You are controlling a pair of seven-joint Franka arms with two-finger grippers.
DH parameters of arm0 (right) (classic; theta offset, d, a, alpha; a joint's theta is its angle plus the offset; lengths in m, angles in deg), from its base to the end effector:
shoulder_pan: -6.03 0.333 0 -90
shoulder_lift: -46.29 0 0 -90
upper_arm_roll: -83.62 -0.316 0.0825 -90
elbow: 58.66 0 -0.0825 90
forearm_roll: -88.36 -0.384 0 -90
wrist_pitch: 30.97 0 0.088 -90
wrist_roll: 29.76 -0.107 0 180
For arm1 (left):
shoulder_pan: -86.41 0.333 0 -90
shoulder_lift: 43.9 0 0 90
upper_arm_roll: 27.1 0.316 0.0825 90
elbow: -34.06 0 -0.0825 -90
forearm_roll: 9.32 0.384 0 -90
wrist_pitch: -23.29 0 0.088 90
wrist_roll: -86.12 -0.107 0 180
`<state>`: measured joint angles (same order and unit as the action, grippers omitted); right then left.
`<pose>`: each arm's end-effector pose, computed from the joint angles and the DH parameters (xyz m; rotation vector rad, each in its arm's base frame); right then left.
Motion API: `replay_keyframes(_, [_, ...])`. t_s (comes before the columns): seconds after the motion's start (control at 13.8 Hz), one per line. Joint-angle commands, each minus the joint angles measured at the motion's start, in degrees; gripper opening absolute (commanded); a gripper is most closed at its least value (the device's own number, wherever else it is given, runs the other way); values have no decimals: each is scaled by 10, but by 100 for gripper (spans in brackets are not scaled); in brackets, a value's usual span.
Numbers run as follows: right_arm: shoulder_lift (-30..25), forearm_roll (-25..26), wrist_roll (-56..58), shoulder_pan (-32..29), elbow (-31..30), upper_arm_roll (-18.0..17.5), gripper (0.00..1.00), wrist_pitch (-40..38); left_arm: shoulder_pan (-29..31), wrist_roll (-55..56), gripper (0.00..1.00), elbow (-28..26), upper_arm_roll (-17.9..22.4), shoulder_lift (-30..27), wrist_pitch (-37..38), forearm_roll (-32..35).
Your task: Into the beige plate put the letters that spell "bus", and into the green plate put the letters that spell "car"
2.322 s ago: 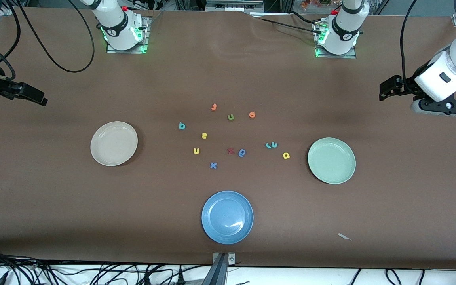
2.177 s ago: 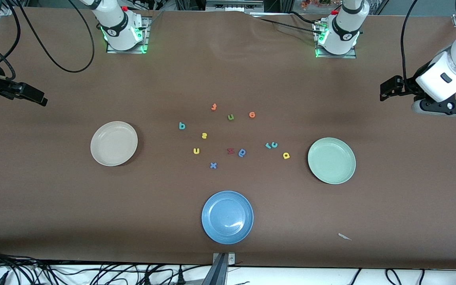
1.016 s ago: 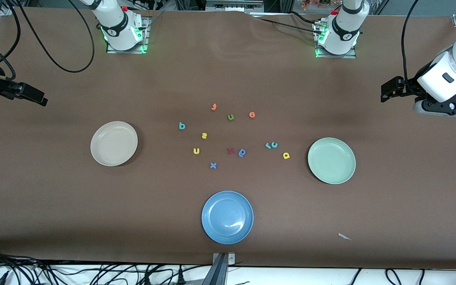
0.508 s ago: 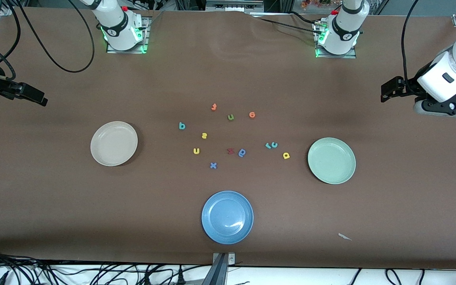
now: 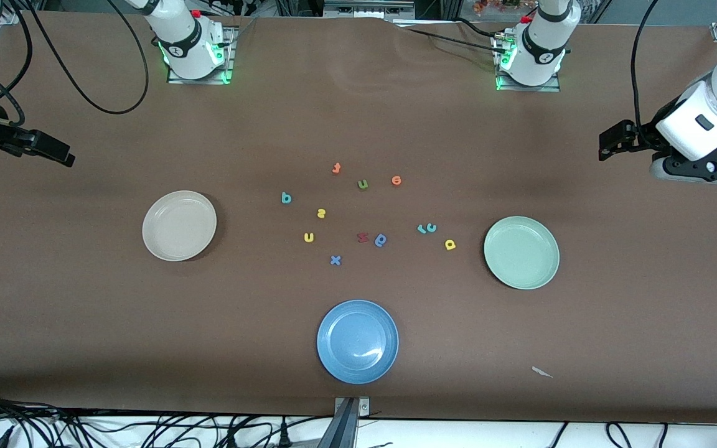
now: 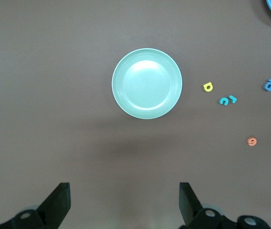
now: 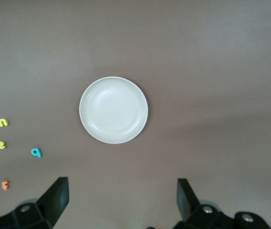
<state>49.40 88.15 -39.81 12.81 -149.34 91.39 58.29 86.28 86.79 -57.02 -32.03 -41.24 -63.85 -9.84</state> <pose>0.5672 -0.0074 0.5877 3.1148 -0.3013 -0.1222 0.5585 -0.0494 0.5858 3.1268 -0.1200 -0.1810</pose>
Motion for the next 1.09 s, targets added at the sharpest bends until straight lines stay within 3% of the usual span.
replay_keyframes(0.0, [-4,-4,8,-4,-2,-1,100,-2,0,-11,100,18,-1,8,6,1])
replay_keyframes(1.02, [-4,-4,8,-4,-2,0,100,-3,2,-12,100,17,0,9,7,-14])
